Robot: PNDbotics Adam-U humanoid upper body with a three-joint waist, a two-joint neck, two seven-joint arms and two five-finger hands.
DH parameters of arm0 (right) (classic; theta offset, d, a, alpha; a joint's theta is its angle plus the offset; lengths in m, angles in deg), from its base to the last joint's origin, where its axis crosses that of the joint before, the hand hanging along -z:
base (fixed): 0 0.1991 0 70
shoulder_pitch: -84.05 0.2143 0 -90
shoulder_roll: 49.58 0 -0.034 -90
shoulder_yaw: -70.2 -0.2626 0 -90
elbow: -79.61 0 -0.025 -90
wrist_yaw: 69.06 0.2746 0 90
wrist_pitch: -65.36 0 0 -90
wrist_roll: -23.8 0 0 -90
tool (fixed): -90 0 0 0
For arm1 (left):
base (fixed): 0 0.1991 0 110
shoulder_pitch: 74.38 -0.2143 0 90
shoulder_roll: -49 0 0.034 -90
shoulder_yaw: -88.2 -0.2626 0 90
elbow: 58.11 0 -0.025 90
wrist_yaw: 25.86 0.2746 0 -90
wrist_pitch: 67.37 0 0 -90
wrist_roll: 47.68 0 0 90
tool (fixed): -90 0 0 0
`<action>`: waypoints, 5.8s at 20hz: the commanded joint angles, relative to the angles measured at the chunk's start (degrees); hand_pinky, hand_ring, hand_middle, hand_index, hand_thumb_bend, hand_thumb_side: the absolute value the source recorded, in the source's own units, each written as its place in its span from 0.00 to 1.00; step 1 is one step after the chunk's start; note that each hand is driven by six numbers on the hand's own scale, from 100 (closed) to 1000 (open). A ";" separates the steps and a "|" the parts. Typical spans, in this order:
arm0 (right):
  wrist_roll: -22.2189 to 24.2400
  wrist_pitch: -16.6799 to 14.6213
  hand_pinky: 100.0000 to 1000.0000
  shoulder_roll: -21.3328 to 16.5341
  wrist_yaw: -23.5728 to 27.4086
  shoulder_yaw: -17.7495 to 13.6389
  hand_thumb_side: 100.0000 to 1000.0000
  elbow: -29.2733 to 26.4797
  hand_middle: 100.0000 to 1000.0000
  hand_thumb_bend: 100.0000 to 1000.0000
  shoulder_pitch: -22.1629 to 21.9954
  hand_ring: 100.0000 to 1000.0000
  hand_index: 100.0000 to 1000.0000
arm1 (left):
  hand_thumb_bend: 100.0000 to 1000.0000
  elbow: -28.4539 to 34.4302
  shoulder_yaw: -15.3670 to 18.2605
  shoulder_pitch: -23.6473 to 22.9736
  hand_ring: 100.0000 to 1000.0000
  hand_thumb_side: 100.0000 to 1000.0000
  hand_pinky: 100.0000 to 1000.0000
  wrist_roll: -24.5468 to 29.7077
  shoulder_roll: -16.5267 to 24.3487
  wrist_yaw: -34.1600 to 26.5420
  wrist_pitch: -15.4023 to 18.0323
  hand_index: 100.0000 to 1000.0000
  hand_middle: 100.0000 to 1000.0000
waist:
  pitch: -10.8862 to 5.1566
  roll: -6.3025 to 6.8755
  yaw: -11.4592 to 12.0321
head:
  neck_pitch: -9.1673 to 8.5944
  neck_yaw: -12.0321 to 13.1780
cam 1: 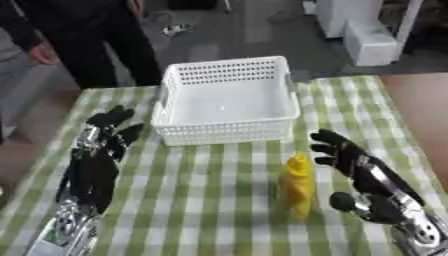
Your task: Pick up objects on the table and place them in the box.
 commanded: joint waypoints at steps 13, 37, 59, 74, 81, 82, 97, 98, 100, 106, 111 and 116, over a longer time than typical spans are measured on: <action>-0.63 1.68 0.89 1.46 -4.83 0.91 0.45 0.97 0.95 1.00 2.41 0.95 1.00 | 0.00 0.97 0.75 0.72 0.79 1.00 0.91 -0.22 1.10 -0.14 0.06 0.94 0.85 | -0.43 -0.37 0.56 | -0.51 -0.30; -1.91 3.75 0.89 3.42 -8.90 2.50 0.46 3.14 0.94 1.00 4.65 0.94 1.00 | 0.00 1.06 0.79 1.43 0.79 1.00 0.90 -0.19 0.98 -0.21 0.11 0.94 0.85 | -0.03 -0.58 1.58 | -1.28 -0.47; -14.90 -2.11 0.00 4.91 -11.65 2.63 0.19 8.09 0.00 0.86 5.29 0.00 0.27 | 0.01 1.01 1.02 1.72 0.79 1.00 0.90 -0.40 0.64 -0.32 0.24 0.94 0.84 | 0.83 -0.77 2.26 | -1.47 -0.46; -7.95 -4.43 0.00 5.13 -11.40 3.76 0.23 10.93 0.43 0.91 3.97 0.33 0.72 | 0.00 1.10 1.06 1.69 0.79 1.00 0.90 -0.30 0.53 -0.28 0.25 0.94 0.84 | 1.22 -0.25 2.20 | -1.30 -0.33; -5.71 -5.17 0.34 5.50 -11.74 4.17 0.26 12.05 0.66 0.94 3.69 0.62 0.90 | 0.01 1.13 1.06 1.68 0.79 1.00 0.90 -0.29 0.53 -0.28 0.24 0.94 0.84 | 1.26 -0.10 2.16 | -1.26 -0.20; -5.55 -5.25 0.35 5.55 -11.84 4.23 0.26 12.20 0.67 0.94 3.66 0.63 0.91 | 0.01 1.14 1.06 1.68 0.79 1.00 0.90 -0.29 0.53 -0.29 0.24 0.94 0.84 | 1.26 -0.09 2.16 | -1.27 -0.20; -18.32 -8.26 0.00 7.76 -10.22 3.47 0.20 19.56 0.11 0.88 7.28 0.03 0.35 | 0.00 1.23 0.79 2.32 0.79 1.00 0.90 0.10 0.27 -0.48 0.15 0.94 0.84 | 1.95 0.12 3.23 | -2.33 -0.27; -19.05 -8.96 0.00 7.86 -10.21 3.32 0.19 20.21 0.08 0.87 7.57 0.01 0.33 | 0.00 1.25 0.78 2.38 0.79 1.00 0.90 0.13 0.26 -0.50 0.14 0.94 0.84 | 2.02 0.14 3.31 | -2.42 -0.27; -20.68 -10.42 0.00 8.09 -10.74 2.87 0.20 21.22 0.00 0.83 8.19 0.00 0.20 | 0.00 1.29 0.74 2.48 0.79 1.00 0.90 0.19 0.22 -0.54 0.12 0.94 0.84 | 2.17 0.23 3.49 | -2.64 -0.27; -24.62 -15.14 0.00 8.74 -12.17 2.07 0.18 22.82 0.00 0.71 9.19 0.00 0.07 | 0.00 1.34 0.67 2.67 0.79 1.00 0.90 0.36 0.11 -0.65 0.08 0.94 0.84 | 2.49 0.39 3.83 | -3.05 -0.32; -21.74 -17.28 0.00 9.09 -4.34 2.36 0.17 22.70 0.00 0.62 9.28 0.00 0.07 | 0.00 1.31 0.66 2.61 0.79 1.00 0.90 0.44 0.08 -0.64 0.06 0.94 0.84 | 2.64 0.44 3.80 | -2.97 -0.28; -18.69 -16.42 0.00 8.48 0.42 1.93 0.16 18.45 0.00 0.62 9.47 0.00 0.07 | 0.00 1.32 0.79 2.49 0.79 1.00 0.90 0.40 0.11 -0.59 0.10 0.94 0.84 | 2.51 0.47 3.68 | -2.85 -0.15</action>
